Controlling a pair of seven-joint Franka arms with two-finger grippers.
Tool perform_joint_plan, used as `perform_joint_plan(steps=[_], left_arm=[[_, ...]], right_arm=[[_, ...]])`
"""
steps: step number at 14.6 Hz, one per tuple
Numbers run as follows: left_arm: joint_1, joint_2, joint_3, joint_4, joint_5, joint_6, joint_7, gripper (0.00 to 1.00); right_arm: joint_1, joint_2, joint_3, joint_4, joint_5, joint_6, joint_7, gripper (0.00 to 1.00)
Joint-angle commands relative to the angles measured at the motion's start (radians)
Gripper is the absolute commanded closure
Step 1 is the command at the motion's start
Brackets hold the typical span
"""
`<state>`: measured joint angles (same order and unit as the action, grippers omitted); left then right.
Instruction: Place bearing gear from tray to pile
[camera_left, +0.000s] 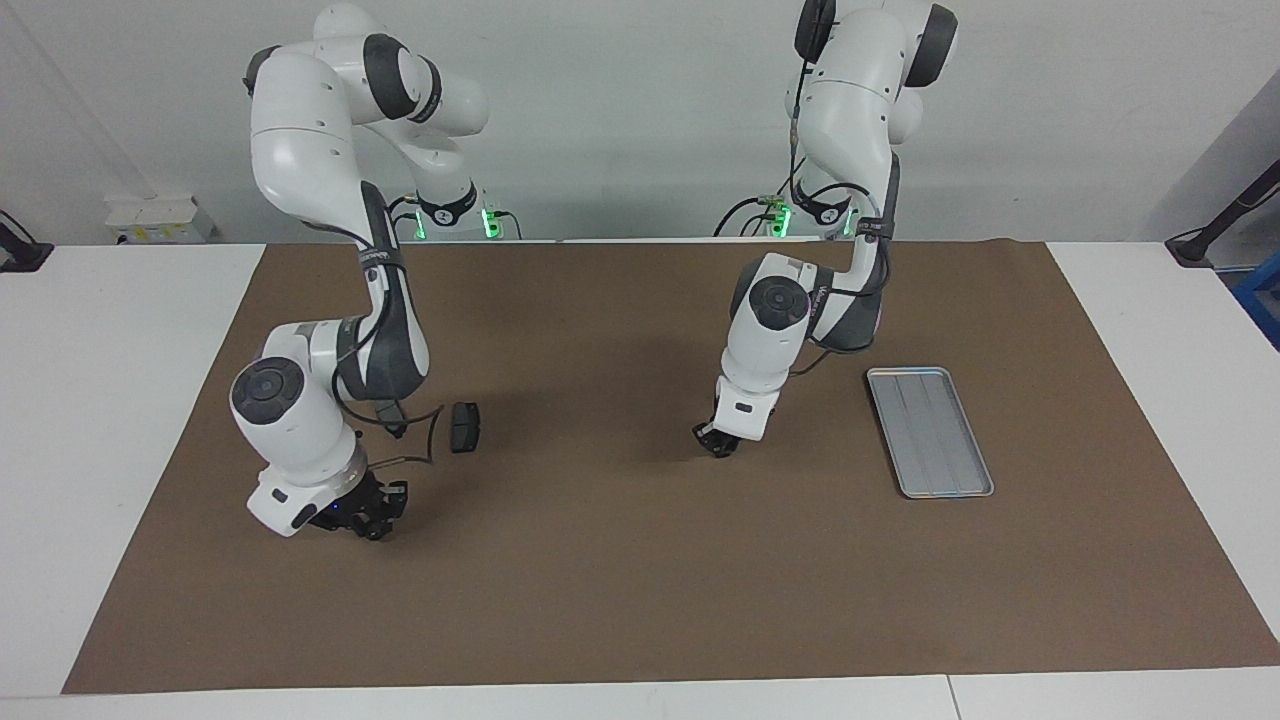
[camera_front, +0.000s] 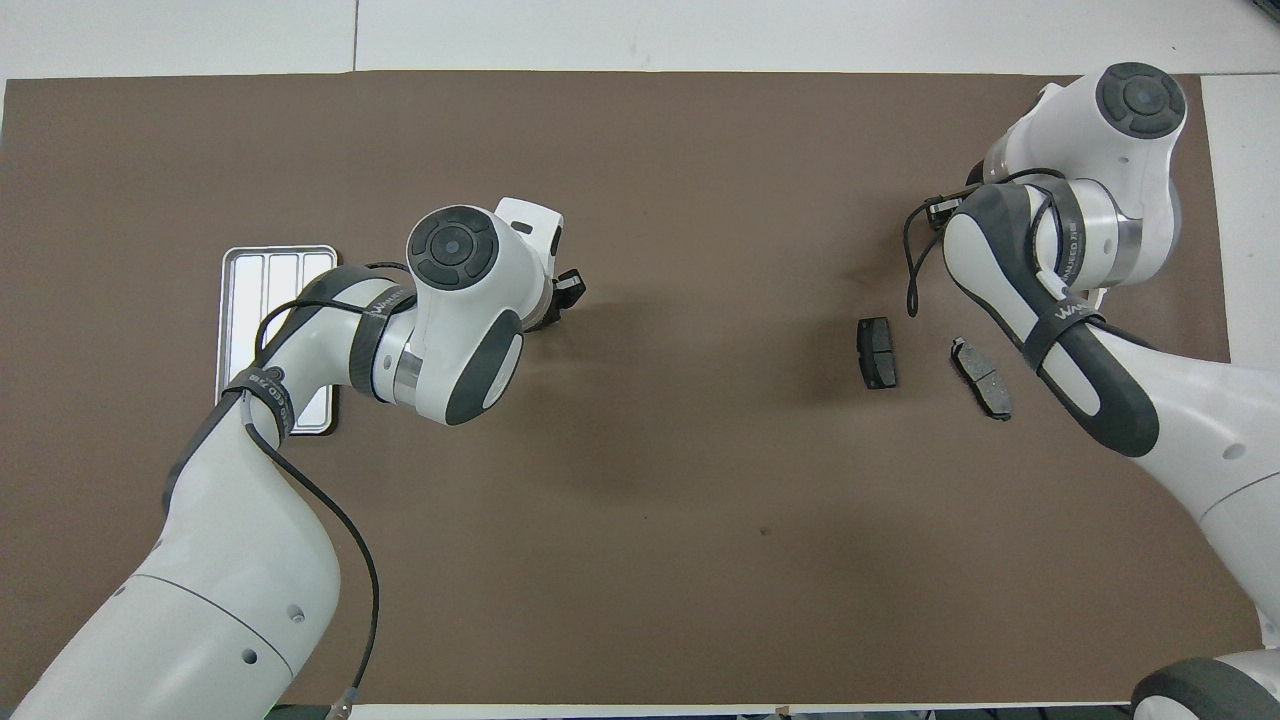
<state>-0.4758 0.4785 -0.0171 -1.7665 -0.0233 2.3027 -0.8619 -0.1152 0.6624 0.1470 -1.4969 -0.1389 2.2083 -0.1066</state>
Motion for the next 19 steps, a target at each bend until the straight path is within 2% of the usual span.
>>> perform_joint_plan(steps=[1,3,5,8,9,11,13,14,16,17,19], left_arm=[[0.011,-0.059,0.037,0.028,0.055,-0.125,0.001,0.0],[0.086,-0.179,0.057,0.006,0.056,-0.202,0.099,0.0],[0.185,-0.288,0.054,0.004,0.053,-0.345,0.296,0.0],[0.302,-0.426,0.058,0.009,0.049,-0.514,0.519,0.0],[0.336,-0.464,0.059,0.009,0.049,-0.552,0.57,0.0],[0.353,-0.515,0.068,0.012,0.049,-0.618,0.627,0.0],[0.378,-0.537,0.059,0.007,0.049,-0.649,0.642,0.0],[0.379,-0.543,0.059,-0.002,0.048,-0.652,0.65,0.0],[0.387,-0.544,0.055,-0.007,0.048,-0.652,0.667,0.0],[0.393,-0.544,0.048,-0.007,0.048,-0.652,0.673,0.0],[0.407,-0.54,0.04,-0.007,0.046,-0.626,0.685,0.0]], right_arm=[[-0.005,-0.026,0.014,-0.023,-0.014,-0.011,0.016,0.0],[0.026,-0.067,0.016,-0.008,-0.016,-0.121,0.098,0.0],[0.11,-0.11,0.019,0.053,-0.004,-0.273,0.245,0.0],[0.266,-0.124,0.025,0.188,0.045,-0.477,0.592,0.0],[0.331,-0.118,0.025,0.222,0.086,-0.492,0.71,0.0],[0.437,-0.116,0.025,0.224,0.094,-0.435,0.92,0.0],[0.543,-0.092,0.019,0.231,0.084,-0.415,1.039,0.0],[0.583,-0.063,0.013,0.239,0.076,-0.392,1.089,0.0],[0.65,0.038,0.013,0.335,0.033,-0.378,1.207,0.0],[0.673,0.093,0.013,0.399,0.021,-0.378,1.241,0.0],[0.7,0.153,0.006,0.451,0.019,-0.355,1.256,0.0]])
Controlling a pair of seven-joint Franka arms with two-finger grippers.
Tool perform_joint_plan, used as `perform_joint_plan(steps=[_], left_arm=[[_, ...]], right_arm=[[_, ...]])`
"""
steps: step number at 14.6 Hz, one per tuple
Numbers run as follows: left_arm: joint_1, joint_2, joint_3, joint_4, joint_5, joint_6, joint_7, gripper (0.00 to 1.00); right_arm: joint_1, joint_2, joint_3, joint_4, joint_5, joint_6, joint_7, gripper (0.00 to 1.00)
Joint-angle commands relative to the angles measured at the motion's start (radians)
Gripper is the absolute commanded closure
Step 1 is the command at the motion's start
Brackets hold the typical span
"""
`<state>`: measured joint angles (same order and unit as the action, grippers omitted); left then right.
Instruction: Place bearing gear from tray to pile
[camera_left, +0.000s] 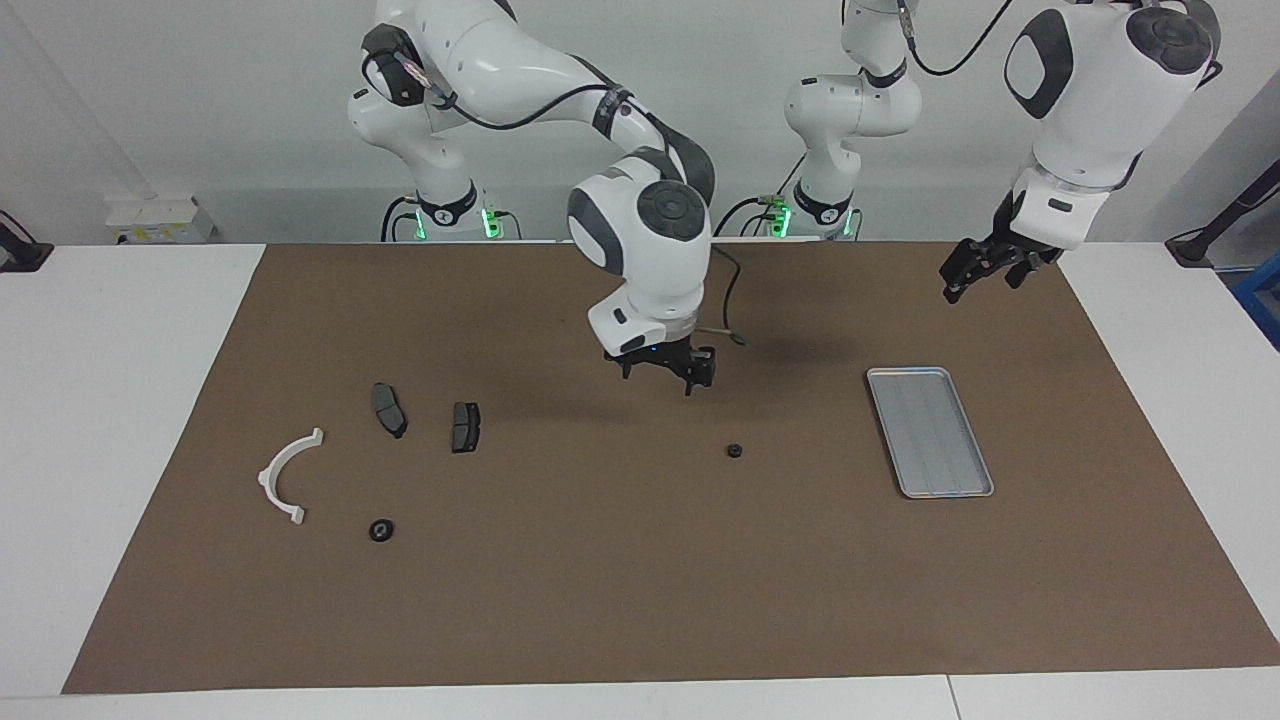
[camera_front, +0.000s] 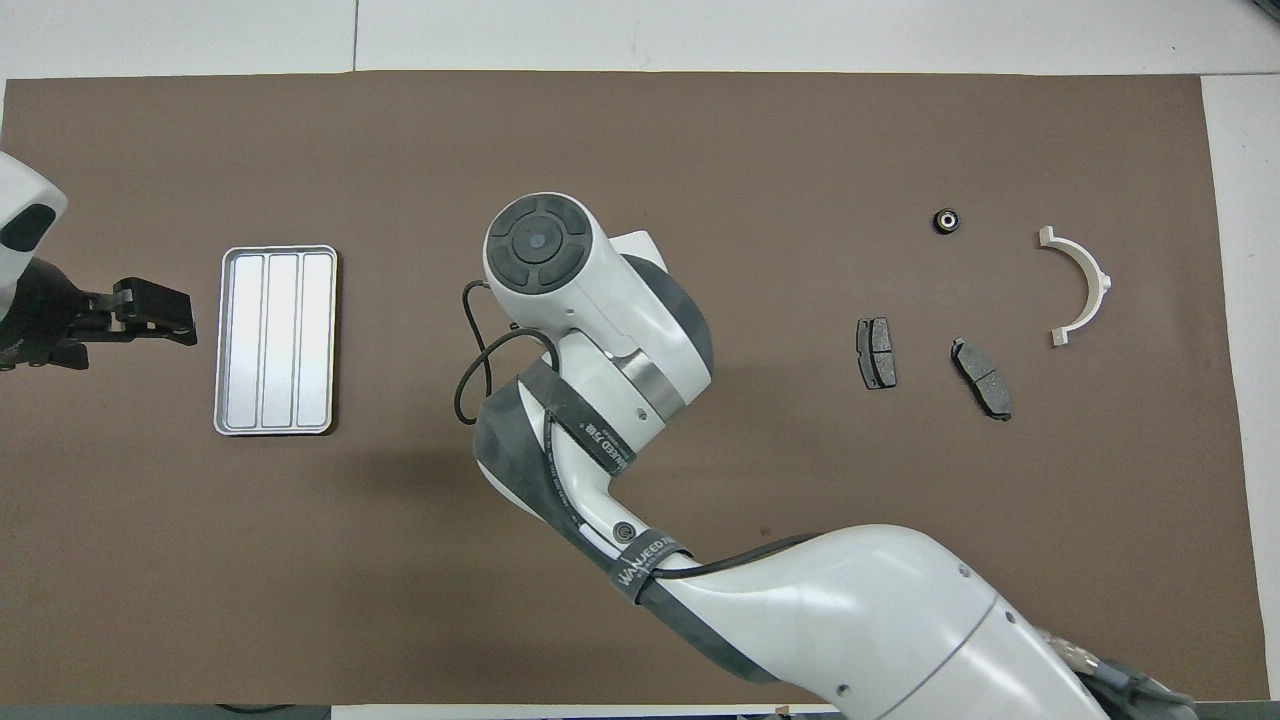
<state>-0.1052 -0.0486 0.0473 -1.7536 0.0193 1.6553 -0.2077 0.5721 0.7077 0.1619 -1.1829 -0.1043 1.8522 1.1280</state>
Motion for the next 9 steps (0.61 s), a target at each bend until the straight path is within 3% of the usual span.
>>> perform_joint_plan(steps=[1,6,9], left_arm=[[0.041,-0.008,-0.026,-0.017,0.001,0.036,0.039,0.0],[0.068,0.03,-0.055,0.019,-0.009,0.021,0.048,0.0],[0.068,0.018,-0.058,0.043,-0.012,-0.07,0.051,0.0]], right_arm=[[0.029,0.124,-0.015,0.143,-0.015,0.018,0.024,0.0],[0.118,0.289,-0.094,0.278,-0.014,0.03,0.055,0.0],[0.126,0.32,-0.094,0.318,-0.014,0.038,0.065,0.0]])
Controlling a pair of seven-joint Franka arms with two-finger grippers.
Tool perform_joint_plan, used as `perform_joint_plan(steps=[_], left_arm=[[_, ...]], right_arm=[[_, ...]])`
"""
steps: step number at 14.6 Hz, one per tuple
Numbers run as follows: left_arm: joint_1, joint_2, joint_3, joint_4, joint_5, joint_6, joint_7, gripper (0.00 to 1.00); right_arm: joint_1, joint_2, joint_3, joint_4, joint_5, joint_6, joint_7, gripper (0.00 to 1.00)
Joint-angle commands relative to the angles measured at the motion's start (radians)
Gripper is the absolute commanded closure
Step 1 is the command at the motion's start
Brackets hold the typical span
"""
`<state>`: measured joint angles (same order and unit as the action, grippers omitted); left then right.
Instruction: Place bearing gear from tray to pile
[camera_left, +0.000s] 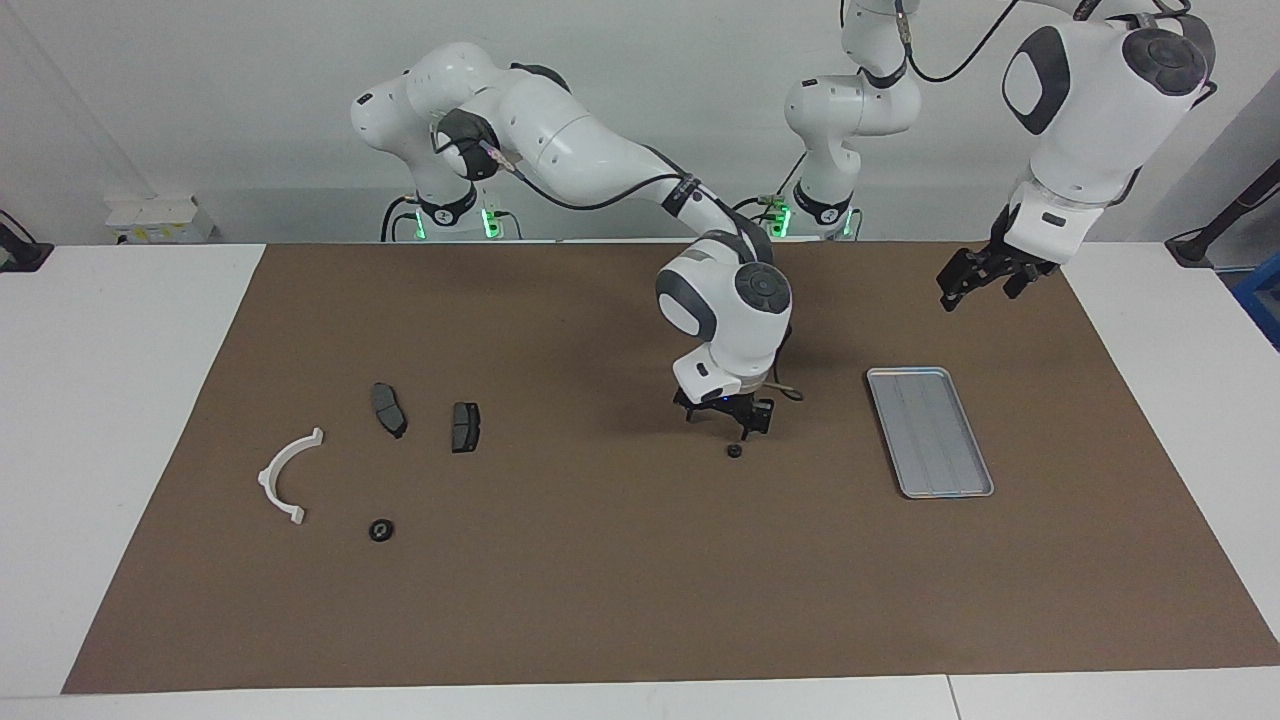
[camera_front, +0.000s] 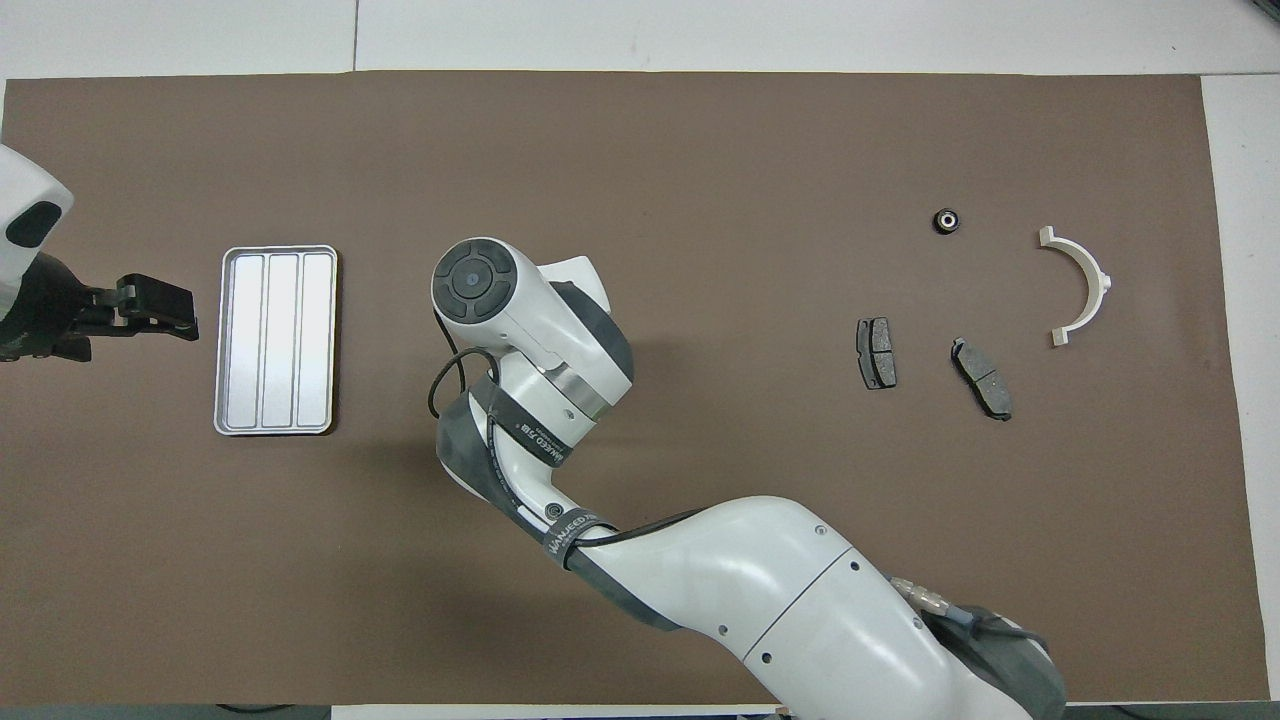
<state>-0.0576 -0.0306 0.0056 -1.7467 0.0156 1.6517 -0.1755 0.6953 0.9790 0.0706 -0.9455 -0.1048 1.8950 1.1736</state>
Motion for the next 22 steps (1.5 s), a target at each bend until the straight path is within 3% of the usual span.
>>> perform_joint_plan(steps=[1,9,13,16,18,19,22], left_arm=[[0.022,0.006,-0.018,0.077,-0.008,-0.122,0.022,0.0],[0.022,-0.006,-0.018,0.105,-0.02,-0.187,0.048,0.0],[0.013,-0.018,-0.019,0.092,-0.02,-0.179,0.044,0.0],[0.015,-0.02,-0.018,0.089,-0.02,-0.184,0.034,0.0],[0.015,-0.02,-0.018,0.087,-0.02,-0.181,0.031,0.0],[0.013,-0.02,-0.018,0.087,-0.02,-0.182,0.031,0.0],[0.013,-0.02,-0.018,0.087,-0.02,-0.182,0.031,0.0]], right_arm=[[0.003,0.052,-0.003,0.086,-0.013,-0.005,0.02,0.0],[0.001,0.064,-0.026,0.093,-0.015,-0.001,0.012,0.0],[-0.002,0.064,-0.029,0.093,-0.015,0.01,0.008,0.07],[-0.002,0.063,-0.029,0.093,-0.015,0.015,0.009,0.29],[-0.002,0.064,-0.029,0.093,-0.015,0.018,0.009,0.61],[-0.002,0.063,-0.029,0.093,-0.015,0.027,0.009,0.7],[-0.002,0.063,-0.031,0.093,-0.015,0.041,0.009,0.83]])
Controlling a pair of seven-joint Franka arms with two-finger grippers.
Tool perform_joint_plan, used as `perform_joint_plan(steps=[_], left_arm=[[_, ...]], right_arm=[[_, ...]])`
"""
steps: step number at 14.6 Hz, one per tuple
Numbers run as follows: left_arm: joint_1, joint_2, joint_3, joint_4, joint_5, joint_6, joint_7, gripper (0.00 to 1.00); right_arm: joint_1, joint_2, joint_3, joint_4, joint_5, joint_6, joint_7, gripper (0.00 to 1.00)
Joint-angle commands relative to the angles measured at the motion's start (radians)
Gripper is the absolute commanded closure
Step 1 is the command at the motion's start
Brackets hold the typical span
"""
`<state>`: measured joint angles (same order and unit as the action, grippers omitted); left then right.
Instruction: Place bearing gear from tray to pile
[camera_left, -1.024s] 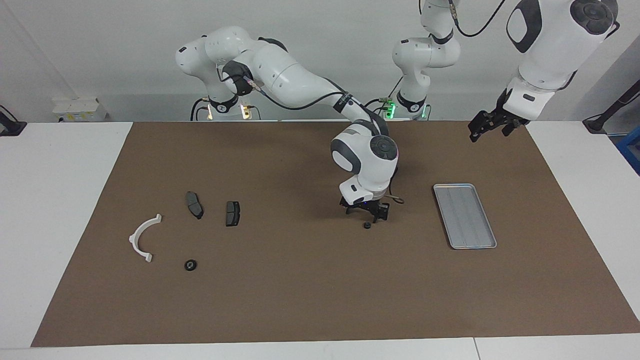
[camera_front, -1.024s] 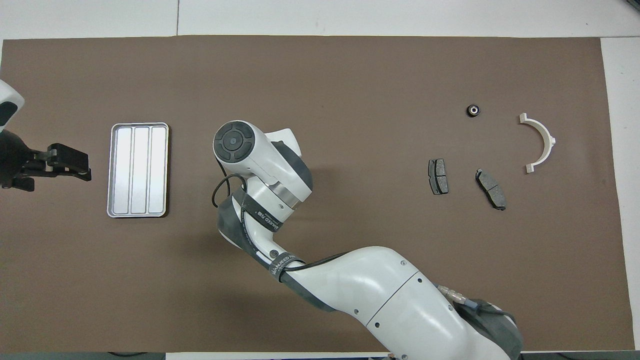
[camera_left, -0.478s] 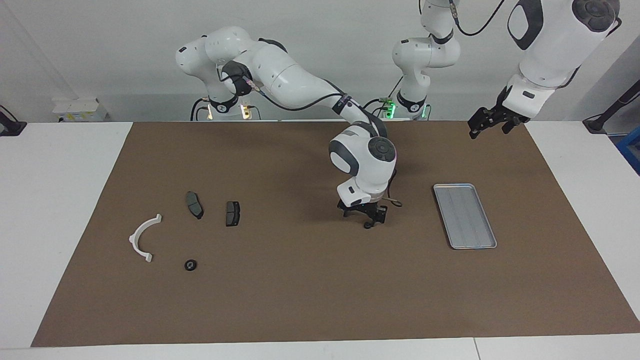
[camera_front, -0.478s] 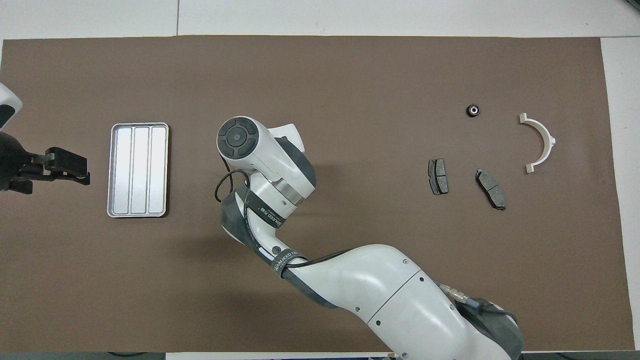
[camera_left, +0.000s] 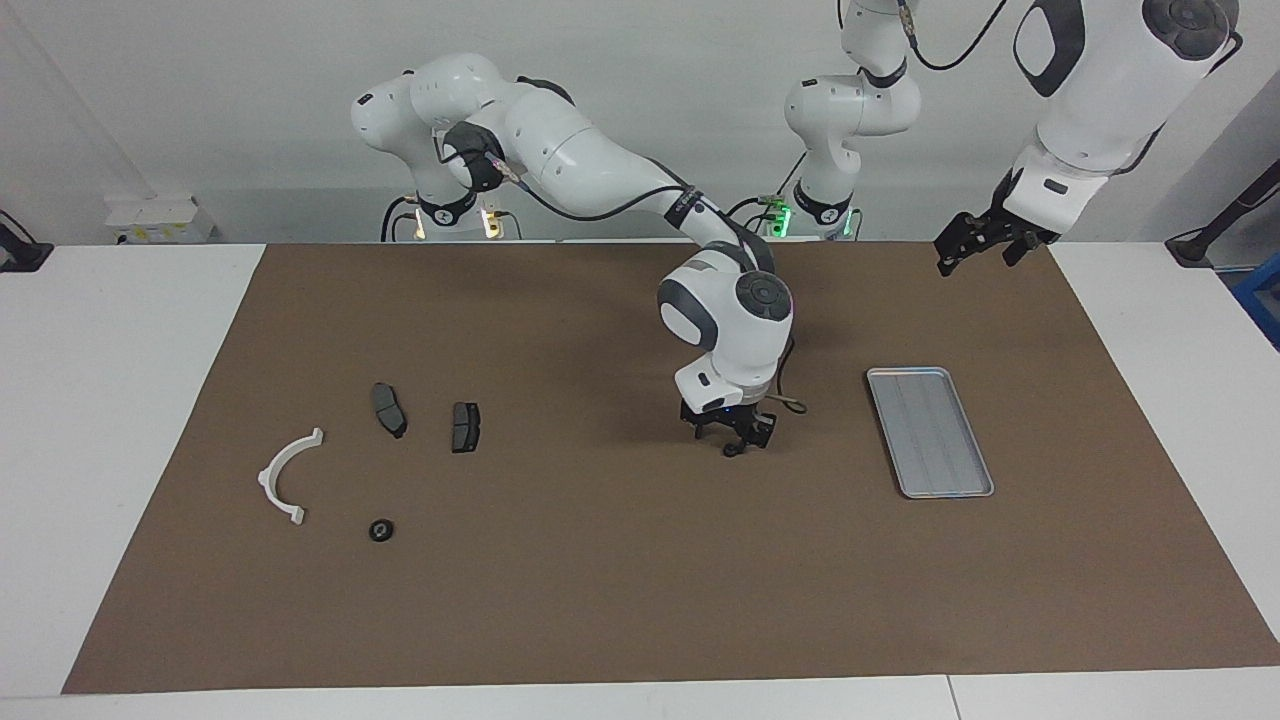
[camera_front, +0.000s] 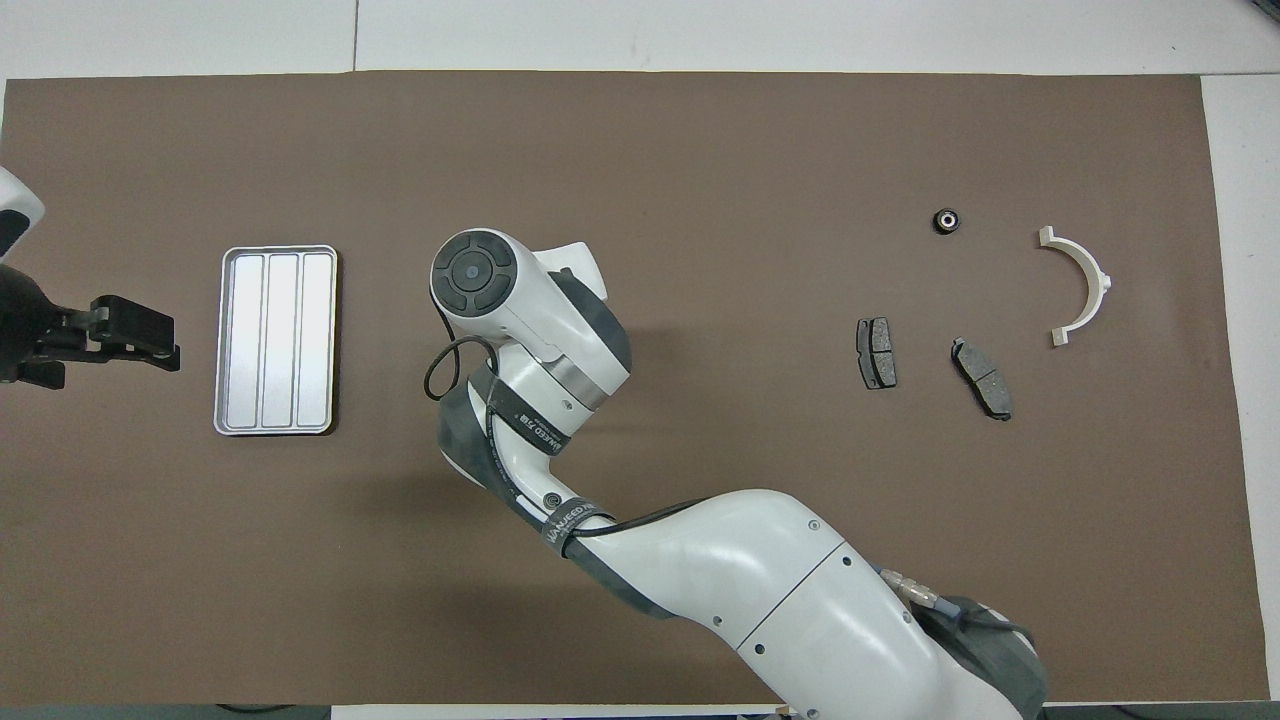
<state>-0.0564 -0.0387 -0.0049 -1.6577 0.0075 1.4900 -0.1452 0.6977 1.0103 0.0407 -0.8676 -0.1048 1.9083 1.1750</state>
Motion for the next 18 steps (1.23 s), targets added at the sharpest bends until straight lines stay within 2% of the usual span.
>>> perform_joint_plan(steps=[1,3,7,9,12,15,18], left_arm=[[0.013,-0.012,-0.007,-0.002,-0.012,-0.019,0.001,0.0],[0.012,-0.012,-0.007,-0.002,-0.012,-0.019,0.001,0.0],[0.012,-0.012,-0.007,-0.002,-0.012,-0.019,0.001,0.0],[0.012,-0.012,-0.007,-0.002,-0.012,-0.019,0.001,0.0],[0.012,-0.012,-0.007,-0.002,-0.012,-0.019,0.001,0.0],[0.012,-0.012,-0.007,-0.002,-0.012,-0.019,0.001,0.0],[0.013,-0.012,-0.007,-0.002,-0.012,-0.02,0.002,0.0]], right_arm=[[-0.006,0.031,-0.001,0.015,-0.015,0.035,0.008,0.86],[-0.01,0.03,-0.001,0.015,-0.015,0.037,0.008,1.0],[-0.029,0.005,-0.002,0.012,-0.016,-0.02,-0.053,1.0],[-0.105,-0.063,0.013,0.012,-0.01,-0.147,-0.179,1.0],[-0.246,-0.168,0.013,0.005,-0.001,-0.268,-0.517,1.0],[-0.38,-0.182,0.013,-0.019,-0.007,-0.25,-0.82,1.0],[-0.493,-0.229,0.013,-0.192,-0.01,-0.097,-0.989,1.0]])
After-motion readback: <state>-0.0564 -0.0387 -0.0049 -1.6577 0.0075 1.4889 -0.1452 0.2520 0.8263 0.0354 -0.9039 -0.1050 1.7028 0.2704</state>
